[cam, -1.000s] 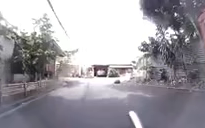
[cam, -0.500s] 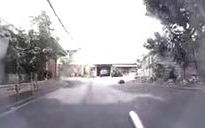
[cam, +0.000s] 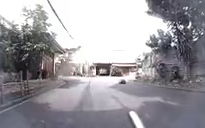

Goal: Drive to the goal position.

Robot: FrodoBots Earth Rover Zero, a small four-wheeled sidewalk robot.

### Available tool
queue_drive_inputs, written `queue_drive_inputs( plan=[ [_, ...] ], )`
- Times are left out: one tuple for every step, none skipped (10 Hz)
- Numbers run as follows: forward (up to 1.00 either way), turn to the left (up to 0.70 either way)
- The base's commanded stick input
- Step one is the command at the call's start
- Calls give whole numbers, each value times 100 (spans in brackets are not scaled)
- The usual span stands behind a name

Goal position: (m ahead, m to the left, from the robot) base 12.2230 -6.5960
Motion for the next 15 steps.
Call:
queue_drive_inputs(
  plan=[
    [85,-33],
    [85,-27],
    [85,-2],
    [85,0],
    [85,0],
    [85,0],
    [85,0],
    [85,-2],
    [85,-13],
    [85,-34],
    [85,-33],
    [85,-34],
    [85,-32],
    [85,-33],
    [85,-33]
  ],
)
